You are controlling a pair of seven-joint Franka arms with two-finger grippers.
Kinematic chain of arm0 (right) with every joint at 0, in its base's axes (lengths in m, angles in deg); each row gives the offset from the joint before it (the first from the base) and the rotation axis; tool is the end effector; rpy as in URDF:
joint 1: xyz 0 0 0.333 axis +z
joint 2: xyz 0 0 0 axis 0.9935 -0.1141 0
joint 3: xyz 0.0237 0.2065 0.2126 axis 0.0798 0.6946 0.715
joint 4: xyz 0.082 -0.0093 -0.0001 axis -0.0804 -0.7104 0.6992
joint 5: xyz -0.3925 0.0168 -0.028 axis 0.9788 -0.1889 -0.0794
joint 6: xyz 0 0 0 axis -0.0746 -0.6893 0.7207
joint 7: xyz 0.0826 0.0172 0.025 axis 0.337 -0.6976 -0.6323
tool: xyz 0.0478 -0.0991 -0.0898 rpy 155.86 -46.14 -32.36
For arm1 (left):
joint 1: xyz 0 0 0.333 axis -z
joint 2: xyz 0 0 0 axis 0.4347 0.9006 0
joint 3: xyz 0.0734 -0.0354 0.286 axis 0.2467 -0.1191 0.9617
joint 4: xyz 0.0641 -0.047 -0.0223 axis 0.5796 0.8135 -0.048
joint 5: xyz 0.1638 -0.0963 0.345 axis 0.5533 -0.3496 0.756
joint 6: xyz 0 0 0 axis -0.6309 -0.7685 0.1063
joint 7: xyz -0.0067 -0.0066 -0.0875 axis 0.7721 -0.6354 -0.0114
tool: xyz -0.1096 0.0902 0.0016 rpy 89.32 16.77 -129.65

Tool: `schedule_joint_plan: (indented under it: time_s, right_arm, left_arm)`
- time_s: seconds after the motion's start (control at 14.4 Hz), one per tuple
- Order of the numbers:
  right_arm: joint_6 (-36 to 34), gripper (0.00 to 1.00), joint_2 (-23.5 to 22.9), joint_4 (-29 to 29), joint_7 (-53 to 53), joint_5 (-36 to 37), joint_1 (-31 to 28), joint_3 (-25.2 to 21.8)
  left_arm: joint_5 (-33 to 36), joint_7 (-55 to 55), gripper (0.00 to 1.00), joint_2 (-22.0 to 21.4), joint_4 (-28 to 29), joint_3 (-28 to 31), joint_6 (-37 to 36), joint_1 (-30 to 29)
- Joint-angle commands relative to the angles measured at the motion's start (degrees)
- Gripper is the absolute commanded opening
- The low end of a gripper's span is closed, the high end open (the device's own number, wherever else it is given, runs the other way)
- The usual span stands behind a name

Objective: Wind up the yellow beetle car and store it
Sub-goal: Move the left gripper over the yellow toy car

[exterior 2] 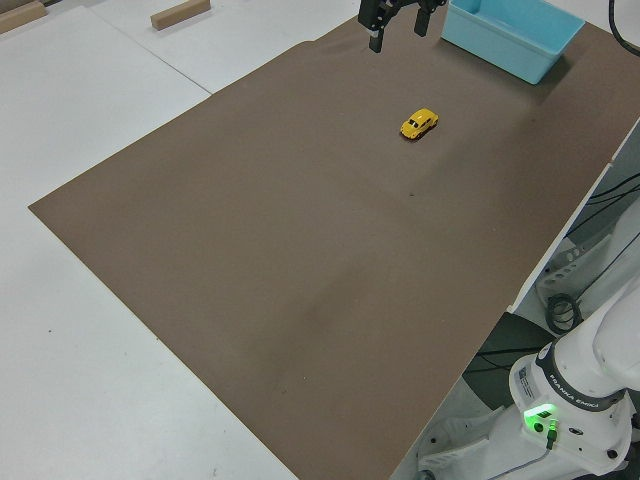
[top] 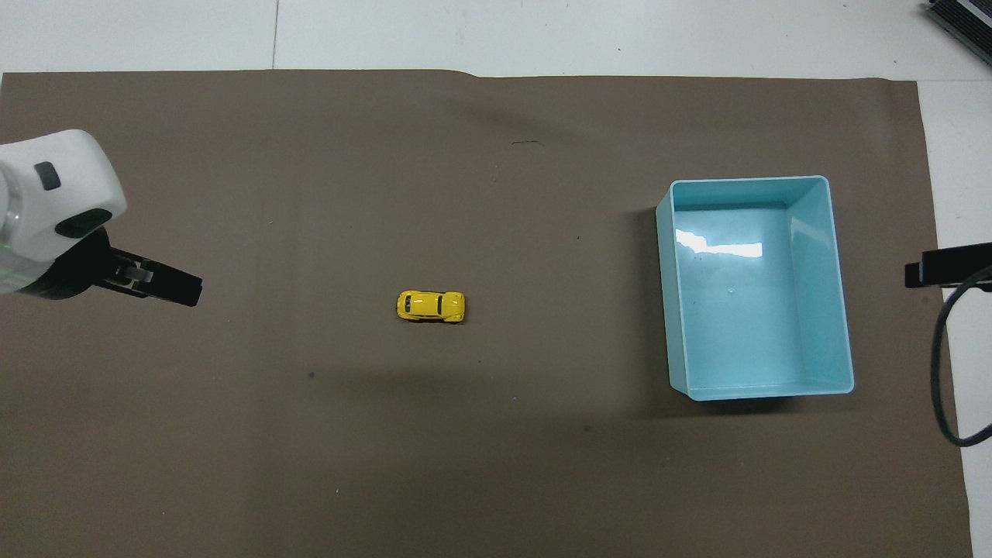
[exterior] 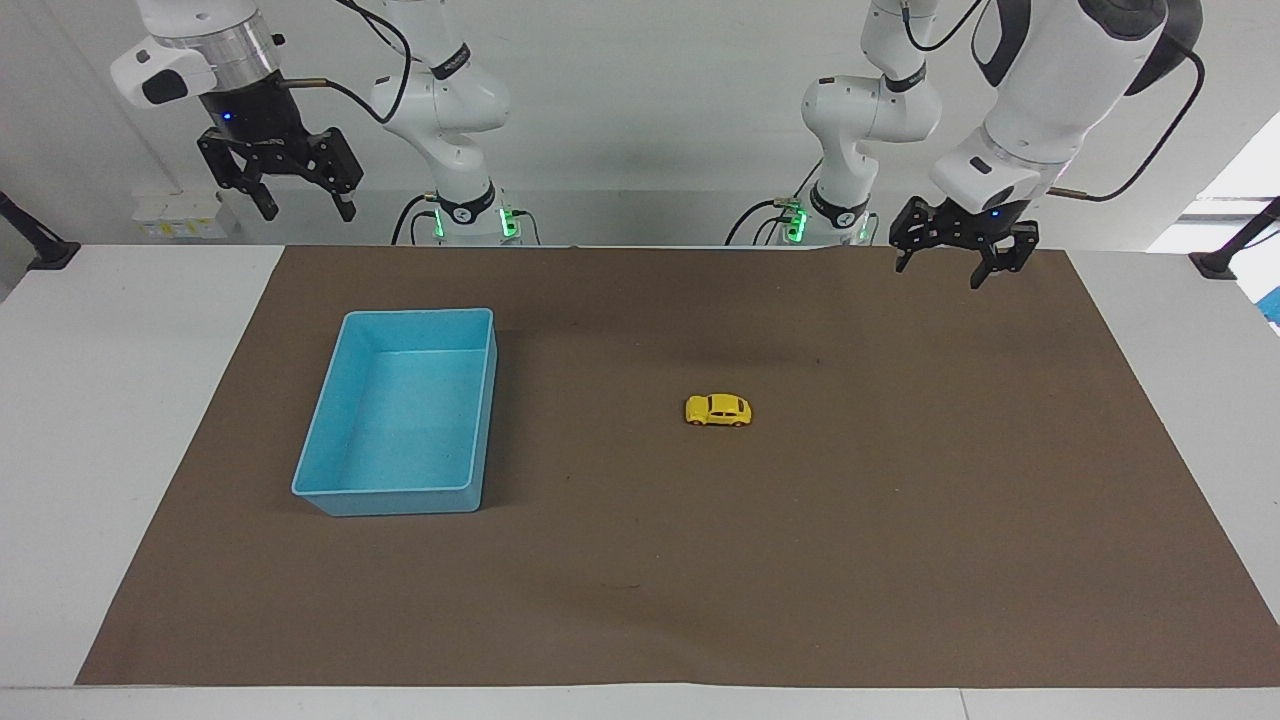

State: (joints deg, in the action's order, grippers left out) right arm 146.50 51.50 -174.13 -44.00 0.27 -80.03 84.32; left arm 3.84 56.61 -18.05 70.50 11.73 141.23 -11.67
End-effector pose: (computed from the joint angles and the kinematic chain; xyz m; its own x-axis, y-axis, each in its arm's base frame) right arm 0.5152 -0.0192 0.6293 0.9937 -0.0896 0.0669 -0.0869 -0.9954 -0.0414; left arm 0.5294 -0.1198 0.5466 0.9202 -0.3897 -0.0371 -0.3887 -0.9208 0.0311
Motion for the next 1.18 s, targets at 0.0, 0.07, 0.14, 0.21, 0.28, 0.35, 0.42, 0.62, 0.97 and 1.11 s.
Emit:
schedule_joint_plan:
  time_s: [0.0, 0.07, 0.14, 0.21, 0.28, 0.35, 0.42, 0.62, 0.97, 1.11]
  right_arm:
    - [-0.5, 1.0, 1.1, -1.1, -0.8, -0.4, -0.3, 0.2]
    - [-0.5, 1.0, 1.1, -1.0, -0.8, -0.4, -0.3, 0.2]
    - [-0.5, 1.0, 1.1, -1.0, -0.8, -0.4, -0.3, 0.2]
    - [-0.5, 1.0, 1.1, -1.0, -0.8, -0.4, -0.3, 0.2]
    - [-0.5, 1.0, 1.1, -1.1, -0.8, -0.4, -0.3, 0.2]
    - [-0.5, 1.0, 1.1, -1.0, -0.8, -0.4, -0.3, 0.2]
    - [-0.5, 1.0, 1.1, -1.0, -0.8, -0.4, -0.3, 0.2]
    - [-0.5, 1.0, 1.1, -1.1, -0.8, -0.4, -0.3, 0.2]
    - [-0.5, 1.0, 1.1, -1.0, -0.8, -0.4, -0.3, 0.2]
    - [-0.5, 1.0, 1.1, -1.0, -0.8, -0.4, -0.3, 0.2]
  left_arm:
    - [-0.2, -2.6, 1.0, -0.7, 3.5, 0.9, 4.6, 3.1]
    - [-0.2, -2.9, 1.0, -0.6, 4.1, 0.9, 5.8, 3.6]
    - [-0.2, -3.9, 1.0, -0.3, 4.3, 0.9, 6.5, 4.1]
    - [-0.2, -6.3, 1.0, 0.2, 4.8, 0.9, 7.3, 5.0]
    - [-0.2, -9.9, 1.0, 0.8, 5.2, 0.9, 8.6, 5.5]
    - [-0.2, -13.3, 1.0, 1.0, 5.7, 0.9, 9.8, 5.7]
    - [-0.2, -16.0, 1.0, 1.0, 6.6, 0.9, 11.0, 6.0]
    - [-0.2, -17.4, 1.0, 2.3, 8.3, 0.9, 14.2, 8.7]
    - [-0.1, -17.5, 1.0, 5.6, 9.3, 0.9, 19.2, 12.9]
    - [-0.1, -20.8, 1.0, 8.0, 9.3, 0.9, 21.0, 14.5]
